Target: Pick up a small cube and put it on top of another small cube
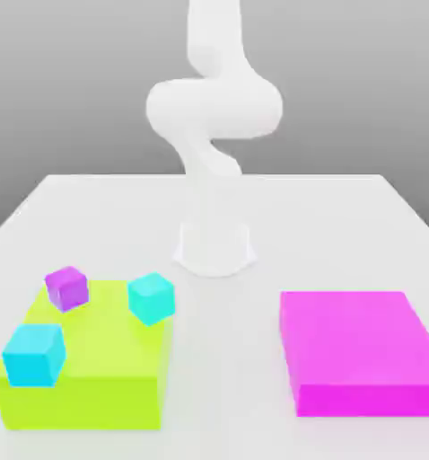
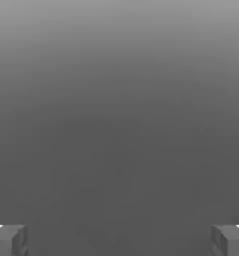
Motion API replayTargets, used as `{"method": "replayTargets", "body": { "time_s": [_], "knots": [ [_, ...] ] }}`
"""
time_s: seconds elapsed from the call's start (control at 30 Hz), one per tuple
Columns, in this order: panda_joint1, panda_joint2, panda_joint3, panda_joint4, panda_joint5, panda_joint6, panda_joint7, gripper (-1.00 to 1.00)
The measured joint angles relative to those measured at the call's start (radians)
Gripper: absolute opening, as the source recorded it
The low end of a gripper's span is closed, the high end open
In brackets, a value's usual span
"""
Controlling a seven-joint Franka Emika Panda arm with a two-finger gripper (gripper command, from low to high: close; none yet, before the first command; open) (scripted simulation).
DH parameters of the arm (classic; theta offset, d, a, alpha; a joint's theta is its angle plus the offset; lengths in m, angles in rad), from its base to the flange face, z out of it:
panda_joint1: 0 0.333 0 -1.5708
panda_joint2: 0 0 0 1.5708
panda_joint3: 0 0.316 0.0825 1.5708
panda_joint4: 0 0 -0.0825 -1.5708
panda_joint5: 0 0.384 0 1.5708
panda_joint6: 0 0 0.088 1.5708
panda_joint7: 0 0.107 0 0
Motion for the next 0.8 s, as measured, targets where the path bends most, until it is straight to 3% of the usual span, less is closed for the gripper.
{"method": "replayTargets", "body": {
  "time_s": [0.37,0.6,0.8],
  "knots": [
    [0.019,0.401,0.142,0.12,0.07,0.046,0.298,0.0],
    [0.066,0.658,0.228,0.194,0.012,0.079,0.555,0.0],
    [0.161,0.882,0.234,0.259,-0.075,0.105,0.799,0.0]
  ]
}}
